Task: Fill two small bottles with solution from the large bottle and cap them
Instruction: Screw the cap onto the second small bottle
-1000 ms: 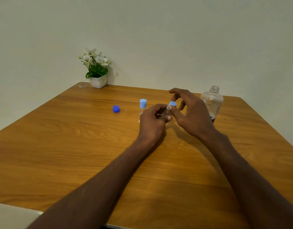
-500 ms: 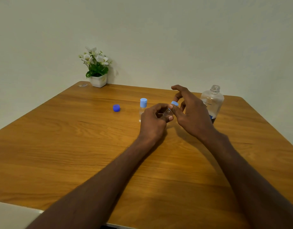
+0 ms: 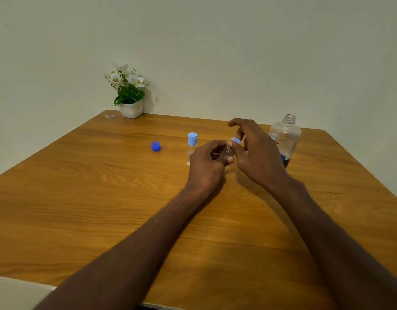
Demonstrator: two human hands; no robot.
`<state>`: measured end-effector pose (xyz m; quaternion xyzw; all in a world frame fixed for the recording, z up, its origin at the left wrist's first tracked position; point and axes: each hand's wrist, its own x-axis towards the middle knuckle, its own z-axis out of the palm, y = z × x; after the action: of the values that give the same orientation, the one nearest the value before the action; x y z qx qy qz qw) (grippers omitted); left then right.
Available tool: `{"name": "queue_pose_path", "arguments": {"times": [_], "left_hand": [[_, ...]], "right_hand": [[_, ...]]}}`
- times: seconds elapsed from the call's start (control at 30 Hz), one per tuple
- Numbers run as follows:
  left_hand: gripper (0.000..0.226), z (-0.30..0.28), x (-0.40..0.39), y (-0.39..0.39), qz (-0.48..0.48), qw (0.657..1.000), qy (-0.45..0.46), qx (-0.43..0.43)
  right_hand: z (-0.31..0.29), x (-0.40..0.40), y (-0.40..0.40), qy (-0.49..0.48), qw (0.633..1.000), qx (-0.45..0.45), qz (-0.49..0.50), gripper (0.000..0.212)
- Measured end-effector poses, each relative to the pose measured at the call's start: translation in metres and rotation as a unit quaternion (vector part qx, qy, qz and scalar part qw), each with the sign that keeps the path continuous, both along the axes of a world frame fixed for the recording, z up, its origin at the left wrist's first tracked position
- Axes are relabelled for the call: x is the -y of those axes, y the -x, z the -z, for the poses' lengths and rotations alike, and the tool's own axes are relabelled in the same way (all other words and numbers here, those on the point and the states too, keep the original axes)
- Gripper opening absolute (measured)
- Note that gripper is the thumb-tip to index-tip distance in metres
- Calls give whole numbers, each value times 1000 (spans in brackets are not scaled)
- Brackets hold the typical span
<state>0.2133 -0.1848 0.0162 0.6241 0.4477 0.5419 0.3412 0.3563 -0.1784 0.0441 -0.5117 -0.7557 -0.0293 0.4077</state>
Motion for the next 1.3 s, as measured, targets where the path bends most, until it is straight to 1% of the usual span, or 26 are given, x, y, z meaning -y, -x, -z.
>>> {"name": "queue_pose_path", "arguments": {"times": [0.13,0.2,0.3,0.4,0.53,0.6,0.67,0.8,0.9,0.97,1.1,1.3], "left_hand": [[35,0,0,1,2,1000,-7,12],[36,0,-1,2,2,1000,-7,14],[34,2,-1,1,9,1000,-12,9],[34,2,0,0,9,1000,-8,11],[35,1,-1,0,-5,1000,-6,16],[36,1,-1,-1,-5,1000,-7,12],[37,1,1,-2,-4,1000,-8,8],[38,3,1,-4,8,1000,-13,-3],[38,3,2,-2,18,1000,-11,-3],[37,3,2,-2,16,1000,-12,7],[39,1,2,0,12,999,12,27],[50,2,8,1,46,997,46,48]], "right_hand": [[0,0,-2,12,1000,6,-22,67],[0,0,-1,15,1000,6,-18,67],[2,-1,1,6,1000,7,6,56],[0,0,-1,11,1000,10,8,49],[0,2,1,4,999,6,37,23],[1,2,3,5,999,5,54,18],[1,2,4,6,998,13,67,22],[2,3,5,15,994,44,98,39],[3,3,5,29,990,48,130,49],[3,4,4,27,990,41,131,48],[3,4,4,23,994,46,92,37],[6,-1,2,67,994,43,77,44]]}}
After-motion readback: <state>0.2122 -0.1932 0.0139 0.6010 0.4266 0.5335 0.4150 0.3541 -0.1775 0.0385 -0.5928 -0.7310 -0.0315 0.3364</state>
